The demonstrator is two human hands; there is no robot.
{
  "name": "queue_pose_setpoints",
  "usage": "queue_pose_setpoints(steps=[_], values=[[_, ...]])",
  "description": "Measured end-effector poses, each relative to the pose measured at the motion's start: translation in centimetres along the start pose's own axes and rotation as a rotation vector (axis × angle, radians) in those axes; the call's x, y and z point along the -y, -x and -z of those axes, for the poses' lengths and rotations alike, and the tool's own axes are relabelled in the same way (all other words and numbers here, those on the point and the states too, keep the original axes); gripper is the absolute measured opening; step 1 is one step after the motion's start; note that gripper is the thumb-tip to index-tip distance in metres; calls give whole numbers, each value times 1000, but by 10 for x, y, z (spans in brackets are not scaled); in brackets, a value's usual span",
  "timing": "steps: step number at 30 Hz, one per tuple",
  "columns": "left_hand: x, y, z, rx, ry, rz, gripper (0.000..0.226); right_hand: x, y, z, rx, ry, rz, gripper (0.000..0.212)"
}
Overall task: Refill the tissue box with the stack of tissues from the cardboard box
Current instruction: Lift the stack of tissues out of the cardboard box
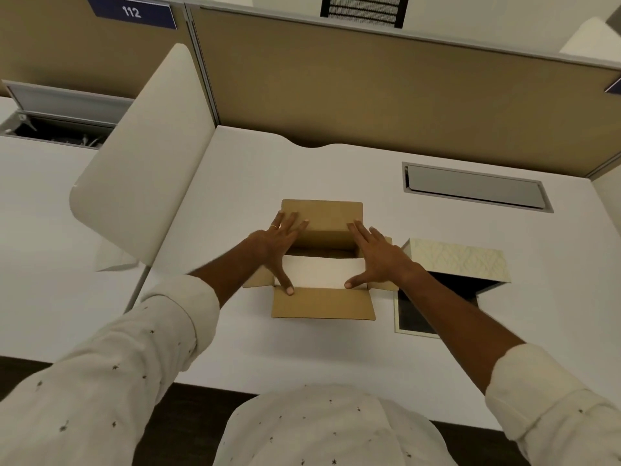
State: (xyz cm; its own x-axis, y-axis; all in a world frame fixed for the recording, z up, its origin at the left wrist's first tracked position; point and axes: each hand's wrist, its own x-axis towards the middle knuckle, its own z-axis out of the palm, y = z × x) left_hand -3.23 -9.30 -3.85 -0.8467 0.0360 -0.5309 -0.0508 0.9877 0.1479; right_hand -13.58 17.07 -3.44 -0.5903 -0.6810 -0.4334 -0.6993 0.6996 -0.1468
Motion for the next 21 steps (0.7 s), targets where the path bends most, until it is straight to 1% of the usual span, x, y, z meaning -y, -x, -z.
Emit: queue_pose_setpoints(steps=[5, 9, 11, 12, 13, 14, 15, 16, 17, 18, 19, 20, 21], values=[[6, -9, -2, 112, 61, -11, 169, 0, -19, 3, 101, -44, 25, 147], [4, -12, -11, 97, 19, -26, 168, -1, -28, 1, 106, -105, 12, 145], [4, -11, -13, 80, 19, -36, 166, 1, -29, 4, 114, -145, -20, 138], [4, -9, -14, 75, 22, -44, 165, 5, -29, 6, 83, -116, -42, 129], [6, -9, -13, 76, 22, -49, 164, 11, -29, 8, -5, -53, -69, 115], [6, -8, -12, 81, 11, -55, 163, 19, -28, 9, -151, -7, -85, 93], [6, -7, -11, 60, -14, -69, 159, 27, -27, 8, -321, -25, -73, 66], [6, -7, -8, -4, -46, -87, 150, 36, -28, 7, -482, -80, -30, 39], [6, -8, -4, -108, -68, -121, 136, 44, -29, 8, -540, -150, 37, 18], [6, -8, 2, -229, -59, -180, 114, 50, -30, 9, -479, -231, 91, 10], [5, -11, 6, -340, -21, -254, 90, 51, -33, 7, -341, -312, 123, 12], [2, -13, 10, -399, 30, -306, 71, 50, -37, 5, -161, -374, 144, 20], [-2, -15, 12, -379, 110, -322, 59, 47, -42, 5, -3, -401, 152, 30]])
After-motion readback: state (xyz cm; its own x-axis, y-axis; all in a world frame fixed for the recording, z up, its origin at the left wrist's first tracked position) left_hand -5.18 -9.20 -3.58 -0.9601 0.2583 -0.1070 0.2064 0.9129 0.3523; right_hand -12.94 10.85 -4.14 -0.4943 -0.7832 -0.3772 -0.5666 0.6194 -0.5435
